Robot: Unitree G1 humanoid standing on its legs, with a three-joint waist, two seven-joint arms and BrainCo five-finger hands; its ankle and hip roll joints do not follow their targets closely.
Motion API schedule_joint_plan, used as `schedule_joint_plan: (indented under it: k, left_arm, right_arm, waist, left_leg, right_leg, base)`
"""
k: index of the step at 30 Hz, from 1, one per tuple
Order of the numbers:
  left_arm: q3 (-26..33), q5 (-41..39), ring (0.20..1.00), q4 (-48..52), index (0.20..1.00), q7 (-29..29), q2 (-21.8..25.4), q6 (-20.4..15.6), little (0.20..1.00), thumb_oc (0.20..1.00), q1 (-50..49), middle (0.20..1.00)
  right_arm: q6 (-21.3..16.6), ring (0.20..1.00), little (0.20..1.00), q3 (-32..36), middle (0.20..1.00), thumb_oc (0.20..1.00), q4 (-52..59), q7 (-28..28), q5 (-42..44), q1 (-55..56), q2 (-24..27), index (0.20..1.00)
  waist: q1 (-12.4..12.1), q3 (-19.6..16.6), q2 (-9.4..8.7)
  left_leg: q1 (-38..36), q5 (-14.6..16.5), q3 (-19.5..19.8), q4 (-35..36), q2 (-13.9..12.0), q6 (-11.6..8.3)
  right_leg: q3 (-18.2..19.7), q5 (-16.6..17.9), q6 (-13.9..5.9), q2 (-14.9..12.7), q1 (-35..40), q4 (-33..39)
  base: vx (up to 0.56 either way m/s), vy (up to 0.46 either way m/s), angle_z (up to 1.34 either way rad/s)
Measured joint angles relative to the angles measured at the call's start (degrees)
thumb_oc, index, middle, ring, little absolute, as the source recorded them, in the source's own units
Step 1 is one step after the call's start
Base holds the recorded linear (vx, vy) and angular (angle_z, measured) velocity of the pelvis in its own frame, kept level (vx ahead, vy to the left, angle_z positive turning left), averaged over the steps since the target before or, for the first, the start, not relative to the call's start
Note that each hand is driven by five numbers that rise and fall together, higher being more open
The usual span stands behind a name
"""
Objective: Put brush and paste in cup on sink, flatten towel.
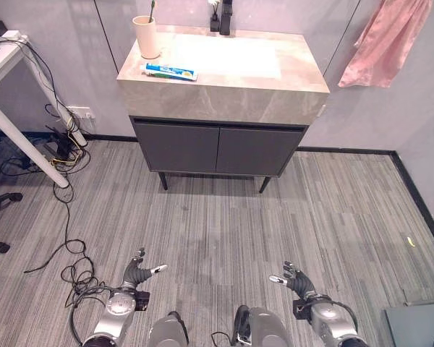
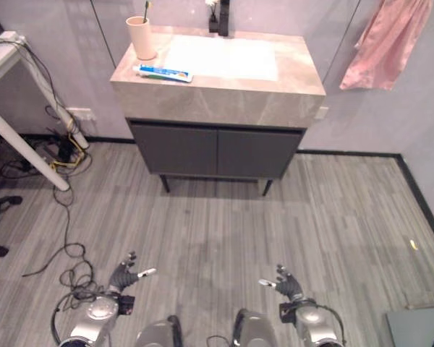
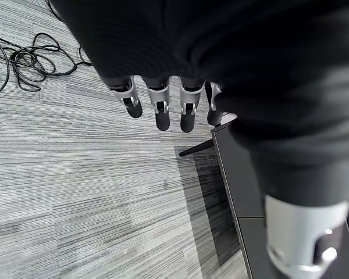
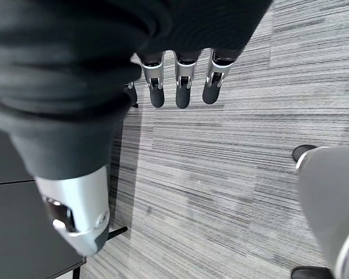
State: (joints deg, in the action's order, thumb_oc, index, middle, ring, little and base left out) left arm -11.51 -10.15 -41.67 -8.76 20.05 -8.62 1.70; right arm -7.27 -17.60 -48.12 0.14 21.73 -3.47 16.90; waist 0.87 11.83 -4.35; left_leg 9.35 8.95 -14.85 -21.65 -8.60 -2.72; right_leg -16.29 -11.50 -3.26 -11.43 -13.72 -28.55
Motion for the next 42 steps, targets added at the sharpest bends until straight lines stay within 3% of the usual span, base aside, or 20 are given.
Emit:
schedule_joint_plan:
  k: [23,27,28,31,32,33,34,36,39,40,42]
  left_arm:
    - [-0.99,0.14,1.000,4.81,1.000,0.40,0.07,1.26,1.000,1.000,-2.12,1.000]
    - [-1.23,2.89,1.000,6.14,1.000,0.39,0.97,1.28,1.000,1.000,-2.84,1.000]
    - [-1.02,4.78,1.000,9.26,1.000,0.23,1.20,1.26,1.000,1.000,-4.11,1.000]
    - [-0.96,6.47,1.000,12.43,1.000,0.10,2.55,1.03,1.000,1.000,-5.65,1.000]
    - [-1.04,7.48,1.000,12.50,1.000,0.08,3.88,1.16,1.000,1.000,-6.00,1.000]
    - [-1.02,8.06,1.000,12.41,1.000,0.06,4.10,1.22,1.000,1.000,-6.07,1.000]
    - [-0.97,8.11,1.000,12.40,1.000,0.06,4.36,1.19,1.000,1.000,-5.96,1.000]
    - [-0.69,8.48,1.000,12.18,1.000,0.00,4.39,1.20,1.000,1.000,-5.39,1.000]
    - [-0.80,8.34,1.000,9.16,1.000,-0.01,3.49,1.11,1.000,1.000,-4.64,1.000]
    - [-0.77,7.75,1.000,6.77,1.000,-0.09,2.62,1.25,1.000,1.000,-3.92,1.000]
    - [-1.02,6.99,1.000,6.57,1.000,-0.29,0.80,1.26,1.000,1.000,-4.26,1.000]
  right_arm:
    - [0.02,1.000,1.000,1.16,1.000,1.000,-0.37,-1.34,3.48,-0.15,-2.15,1.000]
    - [0.02,1.000,1.000,2.49,1.000,1.000,-1.27,-1.34,4.54,0.00,-2.55,1.000]
    - [0.09,1.000,1.000,2.51,1.000,1.000,0.76,-1.41,4.50,0.85,-1.30,1.000]
    - [0.10,1.000,1.000,2.22,1.000,1.000,3.10,-1.19,4.52,1.53,-0.60,1.000]
    - [0.12,1.000,1.000,2.28,1.000,1.000,5.04,-0.90,4.52,1.94,-0.70,1.000]
    - [0.11,1.000,1.000,2.29,1.000,1.000,5.62,-0.80,4.52,2.23,-0.74,1.000]
    - [0.12,1.000,1.000,2.29,1.000,1.000,6.03,-0.77,4.53,2.63,-0.79,1.000]
    - [0.12,1.000,1.000,2.53,1.000,1.000,6.70,-0.68,4.59,3.22,-0.93,1.000]
    - [0.14,1.000,1.000,2.60,1.000,1.000,5.88,-1.03,4.62,2.95,-1.11,1.000]
    - [0.15,1.000,1.000,2.59,1.000,1.000,6.04,-1.31,4.62,2.49,-1.23,1.000]
    - [0.16,1.000,1.000,2.58,1.000,1.000,6.09,-1.37,4.55,2.65,-1.25,1.000]
  waist:
    - [-1.58,-0.70,0.54]
    - [-1.90,-2.81,0.68]
    - [-1.48,-2.76,1.39]
    - [-1.64,-3.00,2.79]
    - [-1.59,-2.26,3.34]
    - [-1.44,-2.12,3.46]
    - [-1.31,-2.11,3.75]
    - [-1.21,-1.49,2.88]
    - [-0.26,-1.12,2.17]
    - [0.07,-0.65,1.86]
    - [0.19,-0.10,2.30]
  left_leg:
    - [0.25,0.34,2.88,1.08,1.88,0.69]
    - [0.50,0.39,3.01,2.48,4.12,2.38]
    - [-0.48,0.86,2.28,3.23,5.77,5.28]
    - [-2.73,0.99,1.41,5.59,6.89,6.00]
    - [-3.87,1.25,1.02,6.55,7.89,7.17]
    - [-4.17,1.17,1.10,6.89,7.97,7.25]
    - [-4.17,0.90,1.66,7.62,8.26,7.51]
    - [-4.28,-0.87,2.38,11.13,10.29,6.59]
    - [-4.37,-0.88,3.05,12.26,11.87,6.56]
    - [-4.88,-1.15,3.15,12.87,12.49,7.02]
    - [-7.25,-0.36,3.78,14.54,12.83,6.28]
  right_leg:
    - [-3.21,2.33,-1.06,-0.37,4.53,6.04]
    - [-4.67,4.30,-2.57,-2.02,4.96,8.01]
    - [-4.59,5.07,-4.08,-4.50,2.90,2.40]
    - [-4.59,10.55,-4.29,-7.27,-0.45,-4.30]
    - [-4.90,11.36,-4.82,-9.14,-3.53,-8.67]
    - [-4.70,10.80,-5.26,-9.05,-3.67,-8.06]
    - [-4.15,10.18,-5.83,-7.94,-4.07,-6.30]
    - [-5.02,10.34,-6.92,-6.36,-4.45,7.43]
    - [-4.40,14.51,-7.42,-6.49,-4.38,20.71]
    - [-4.42,18.82,-7.54,-6.92,-4.72,28.34]
    - [-4.62,22.22,-7.19,-7.40,-5.22,28.42]
  base:
    - [0.02,0.049,0.07]
    - [0.05,0.279,0.11]
    - [0.05,0.287,0.20]
    - [0.13,0.183,-0.03]
    - [0.12,0.046,-0.16]
    - [0.19,-0.015,-0.05]
    - [0.21,-0.063,0.19]
    - [0.28,-0.112,0.31]
    - [0.23,-0.101,0.24]
    - [0.38,-0.117,0.16]
    - [0.60,-0.176,0.09]
